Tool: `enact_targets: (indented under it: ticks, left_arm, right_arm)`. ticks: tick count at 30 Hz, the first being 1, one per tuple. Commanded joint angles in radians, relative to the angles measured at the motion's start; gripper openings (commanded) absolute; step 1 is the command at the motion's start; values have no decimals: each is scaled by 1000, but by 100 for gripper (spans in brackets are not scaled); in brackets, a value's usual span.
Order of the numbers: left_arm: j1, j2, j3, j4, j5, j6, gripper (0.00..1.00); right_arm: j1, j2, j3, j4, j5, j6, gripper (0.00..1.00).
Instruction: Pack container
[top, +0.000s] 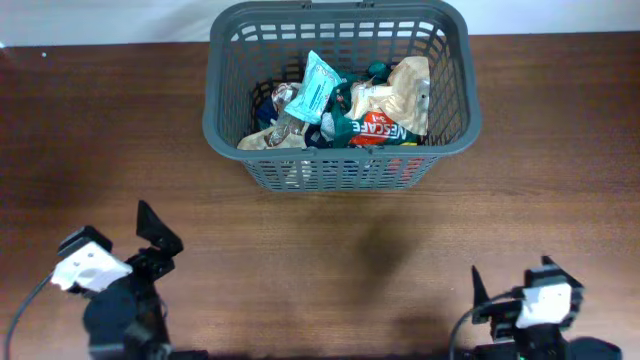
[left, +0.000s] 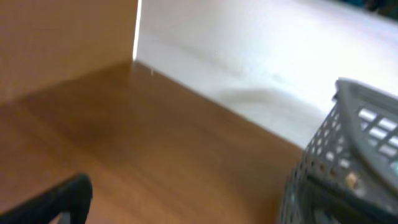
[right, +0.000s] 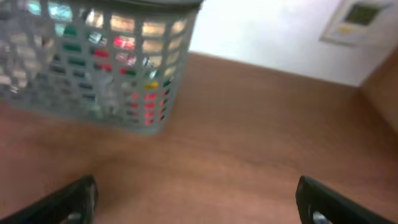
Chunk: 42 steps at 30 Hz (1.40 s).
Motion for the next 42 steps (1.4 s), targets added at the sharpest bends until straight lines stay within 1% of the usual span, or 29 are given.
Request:
enact_targets:
  ticks: [1, 4, 7, 33, 37, 40, 42]
  left_arm:
    - [-4, -3, -102, 94, -50, -29, 99]
    - [-4, -3, -188, 179, -90, -29, 99]
    - [-4, -3, -234, 242, -92, -29, 99]
    - [-4, -3, -235, 237, -92, -28, 99]
    - [-4, -3, -235, 237, -92, -28, 99]
    - [-4, -3, -235, 237, -92, -28, 99]
    - [-4, -3, -235, 237, -92, -28, 99]
  right_arm:
    - [5, 0, -56, 10, -75, -39, 99]
    - [5, 0, -95, 10, -75, -39, 99]
    - [5, 0, -118, 9, -75, -39, 99]
    - [5, -1, -128, 9, -65, -40, 99]
    - [5, -6, -158, 19, 64, -40, 99]
    - [5, -6, -221, 34, 188, -39, 99]
    - [5, -6, -270, 33, 229, -39, 99]
